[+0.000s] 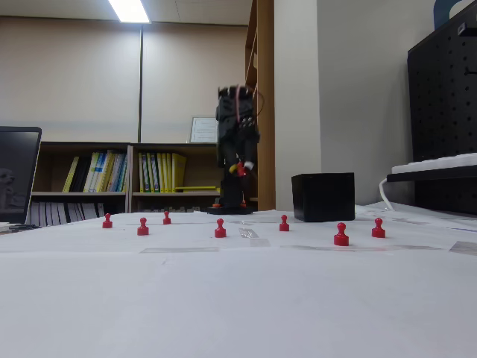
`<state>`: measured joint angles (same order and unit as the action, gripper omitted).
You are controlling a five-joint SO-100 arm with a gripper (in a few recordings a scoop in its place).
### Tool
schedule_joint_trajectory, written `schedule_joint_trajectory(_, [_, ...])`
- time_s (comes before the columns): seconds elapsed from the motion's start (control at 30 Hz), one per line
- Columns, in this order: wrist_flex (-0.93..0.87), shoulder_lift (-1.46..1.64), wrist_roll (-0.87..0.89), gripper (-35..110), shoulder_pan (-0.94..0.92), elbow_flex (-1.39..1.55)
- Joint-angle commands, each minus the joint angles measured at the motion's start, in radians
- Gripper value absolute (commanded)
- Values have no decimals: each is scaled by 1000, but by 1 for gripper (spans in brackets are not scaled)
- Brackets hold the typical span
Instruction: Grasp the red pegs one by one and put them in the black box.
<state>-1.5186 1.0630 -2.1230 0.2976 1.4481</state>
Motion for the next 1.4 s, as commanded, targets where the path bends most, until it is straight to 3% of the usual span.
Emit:
schedule_joint_trajectory(0.0, [-91,0,-133,0,210,192])
schedule_joint_trajectory(0.23, [-31,238,-278,0,451,281])
schedule_joint_trajectory(0.57, [135,485,-305,3,509,270])
schedule_joint_trajectory(0.93, [78,270,-314,21,483,282])
schedule_joint_trajectory(1.2, [75,-183,-114,21,244,187])
schedule_joint_trajectory(1.37, [169,-348,130,20,-46,-167])
